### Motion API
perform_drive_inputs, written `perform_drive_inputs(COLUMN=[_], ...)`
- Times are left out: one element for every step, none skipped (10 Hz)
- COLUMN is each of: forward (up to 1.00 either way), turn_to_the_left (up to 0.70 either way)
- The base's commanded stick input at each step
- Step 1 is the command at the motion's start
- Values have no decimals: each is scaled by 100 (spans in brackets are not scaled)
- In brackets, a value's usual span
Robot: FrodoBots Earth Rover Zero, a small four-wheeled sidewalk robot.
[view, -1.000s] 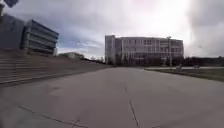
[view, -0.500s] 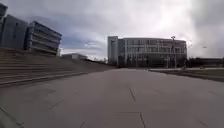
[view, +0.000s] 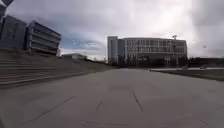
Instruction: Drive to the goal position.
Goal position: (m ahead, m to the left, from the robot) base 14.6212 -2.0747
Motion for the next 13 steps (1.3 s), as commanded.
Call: perform_drive_inputs(forward=[70,70,70,70,70,70,70,70,70,70,70,70,70], turn_to_the_left=[0,0,0,0,0,0,0,0,0,0,0,0,0])
